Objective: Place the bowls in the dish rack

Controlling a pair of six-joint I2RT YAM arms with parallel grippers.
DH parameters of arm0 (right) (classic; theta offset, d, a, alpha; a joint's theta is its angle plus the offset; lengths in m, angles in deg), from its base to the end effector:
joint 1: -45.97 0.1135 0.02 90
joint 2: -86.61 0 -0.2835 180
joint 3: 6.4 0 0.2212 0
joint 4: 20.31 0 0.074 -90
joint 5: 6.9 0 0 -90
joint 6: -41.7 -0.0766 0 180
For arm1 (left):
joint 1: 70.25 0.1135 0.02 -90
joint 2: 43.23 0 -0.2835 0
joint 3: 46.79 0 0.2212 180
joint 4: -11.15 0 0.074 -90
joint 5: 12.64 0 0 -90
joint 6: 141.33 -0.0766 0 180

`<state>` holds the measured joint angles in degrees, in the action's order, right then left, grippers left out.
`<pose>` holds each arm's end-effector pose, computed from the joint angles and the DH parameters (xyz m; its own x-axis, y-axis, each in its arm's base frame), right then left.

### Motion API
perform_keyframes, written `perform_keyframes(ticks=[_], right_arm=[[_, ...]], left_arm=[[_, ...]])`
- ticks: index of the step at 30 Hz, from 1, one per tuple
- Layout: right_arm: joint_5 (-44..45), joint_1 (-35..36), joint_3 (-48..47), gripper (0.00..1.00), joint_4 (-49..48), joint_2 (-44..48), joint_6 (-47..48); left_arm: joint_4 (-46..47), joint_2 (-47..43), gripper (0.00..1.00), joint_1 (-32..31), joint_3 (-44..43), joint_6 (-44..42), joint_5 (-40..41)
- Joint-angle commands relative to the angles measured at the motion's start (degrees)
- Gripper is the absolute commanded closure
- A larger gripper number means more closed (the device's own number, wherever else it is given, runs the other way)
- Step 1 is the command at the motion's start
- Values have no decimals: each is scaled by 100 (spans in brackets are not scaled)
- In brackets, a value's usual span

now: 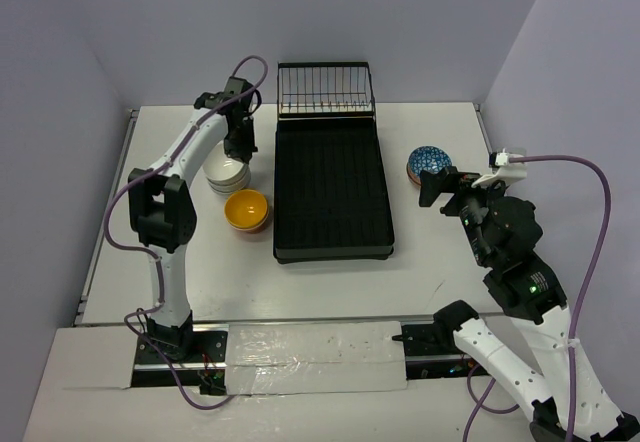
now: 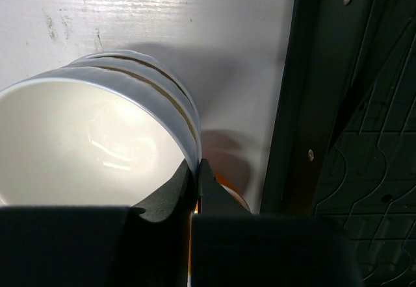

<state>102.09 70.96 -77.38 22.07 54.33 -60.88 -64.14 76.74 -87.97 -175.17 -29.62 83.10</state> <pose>0.1003 0.0193 0.3938 -0.0797 0.1901 -0.9785 -0.0899 0.9763 0.1970 0.4209 -0.1264 0.2533 -0.9121 -0.0949 -0.3988 -0.0775 0.9952 -0.0598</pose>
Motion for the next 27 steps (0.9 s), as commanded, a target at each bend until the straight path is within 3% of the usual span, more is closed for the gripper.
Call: perform_keyframes(ticks=[1,8,15,22,25,27], right_arm=[[79,41,5,0,-194,37,45],[-8,41,-65,0,-185,19,80],[-289,41,-267,0,-141,37,115],[-474,41,-382,0,-185,274,168],[-527,41,-478,0,-115,327,229],[-606,41,-610,0,-18,327,273]], left_arm=[[-83,-157,100,-13,-434,-45,7],[-101,-674,100,-13,-672,-27,-134],[759,-1738,100,-30,-567,157,-1020],[3356,-2696,100,-459,644,1236,-2874],[4238,-2715,100,-828,945,1606,-3236],[5310,-2689,100,-1040,1313,2046,-3587]])
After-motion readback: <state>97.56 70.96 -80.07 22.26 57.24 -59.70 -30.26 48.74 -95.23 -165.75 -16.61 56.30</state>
